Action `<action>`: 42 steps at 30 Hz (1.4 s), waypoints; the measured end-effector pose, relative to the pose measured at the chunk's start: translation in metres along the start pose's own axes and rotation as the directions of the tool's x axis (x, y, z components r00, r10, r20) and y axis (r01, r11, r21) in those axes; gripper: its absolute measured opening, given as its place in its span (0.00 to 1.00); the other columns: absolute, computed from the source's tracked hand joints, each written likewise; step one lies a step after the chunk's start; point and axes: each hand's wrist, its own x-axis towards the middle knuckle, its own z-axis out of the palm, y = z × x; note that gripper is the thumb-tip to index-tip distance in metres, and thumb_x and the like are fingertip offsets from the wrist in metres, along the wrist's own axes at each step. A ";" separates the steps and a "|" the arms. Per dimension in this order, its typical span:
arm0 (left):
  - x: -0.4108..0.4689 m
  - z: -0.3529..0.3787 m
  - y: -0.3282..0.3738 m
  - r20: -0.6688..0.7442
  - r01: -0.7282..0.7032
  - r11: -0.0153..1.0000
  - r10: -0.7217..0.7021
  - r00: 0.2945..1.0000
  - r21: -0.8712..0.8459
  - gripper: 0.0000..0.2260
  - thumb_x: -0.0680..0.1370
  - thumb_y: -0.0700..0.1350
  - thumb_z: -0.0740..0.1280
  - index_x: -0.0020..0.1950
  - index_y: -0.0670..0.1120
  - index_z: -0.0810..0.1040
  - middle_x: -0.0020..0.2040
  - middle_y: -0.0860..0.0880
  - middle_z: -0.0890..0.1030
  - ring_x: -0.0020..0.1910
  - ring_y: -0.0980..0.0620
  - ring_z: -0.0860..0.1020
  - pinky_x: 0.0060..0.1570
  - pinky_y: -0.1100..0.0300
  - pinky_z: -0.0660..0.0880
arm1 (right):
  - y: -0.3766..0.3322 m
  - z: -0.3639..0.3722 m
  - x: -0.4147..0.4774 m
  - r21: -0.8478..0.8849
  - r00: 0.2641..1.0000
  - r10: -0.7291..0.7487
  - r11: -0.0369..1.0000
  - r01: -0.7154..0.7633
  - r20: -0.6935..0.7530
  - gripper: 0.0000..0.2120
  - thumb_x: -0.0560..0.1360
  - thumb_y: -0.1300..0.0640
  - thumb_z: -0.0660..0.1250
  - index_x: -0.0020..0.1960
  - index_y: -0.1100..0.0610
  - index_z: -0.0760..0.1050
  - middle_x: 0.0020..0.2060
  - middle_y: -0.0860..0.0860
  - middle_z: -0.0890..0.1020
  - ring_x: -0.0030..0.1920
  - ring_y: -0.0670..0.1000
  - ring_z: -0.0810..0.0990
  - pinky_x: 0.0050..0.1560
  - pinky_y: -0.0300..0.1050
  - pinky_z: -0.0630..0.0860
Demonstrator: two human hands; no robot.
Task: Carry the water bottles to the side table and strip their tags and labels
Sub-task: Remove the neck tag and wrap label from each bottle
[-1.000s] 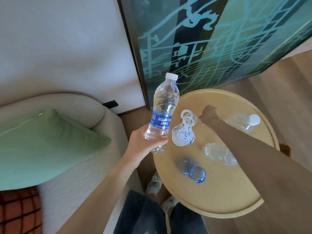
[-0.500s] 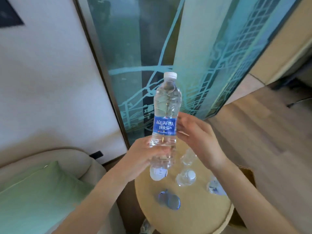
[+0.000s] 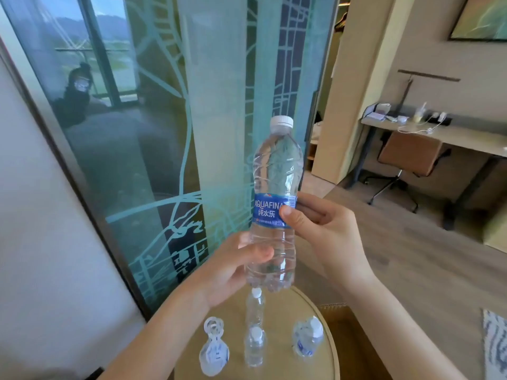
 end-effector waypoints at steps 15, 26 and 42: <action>0.027 0.057 -0.004 0.380 0.082 0.985 -0.019 0.925 -0.150 0.16 0.76 0.53 0.72 0.62 0.49 0.83 0.55 0.51 0.86 0.55 0.53 0.84 0.55 0.58 0.81 | -0.040 -0.056 -0.046 -0.042 0.976 -0.077 0.997 0.070 -0.203 0.19 0.71 0.55 0.73 0.60 0.58 0.83 0.51 0.51 0.88 0.52 0.51 0.87 0.47 0.41 0.83; 0.036 0.058 -0.010 0.334 0.074 0.995 -0.047 0.941 -0.069 0.22 0.68 0.54 0.80 0.60 0.51 0.84 0.55 0.48 0.86 0.56 0.46 0.84 0.55 0.51 0.81 | -0.043 -0.059 -0.057 -0.249 0.936 -0.218 0.957 0.150 -0.275 0.11 0.75 0.64 0.74 0.56 0.54 0.84 0.49 0.46 0.88 0.52 0.47 0.86 0.49 0.38 0.82; 0.038 0.055 -0.020 -0.001 0.009 0.984 -0.009 1.000 0.177 0.16 0.63 0.51 0.80 0.50 0.55 0.87 0.50 0.53 0.86 0.53 0.52 0.84 0.50 0.59 0.80 | -0.017 -0.058 -0.033 -0.274 0.897 -0.097 0.961 -0.028 -0.431 0.06 0.79 0.64 0.69 0.45 0.56 0.82 0.42 0.52 0.87 0.45 0.52 0.87 0.50 0.48 0.84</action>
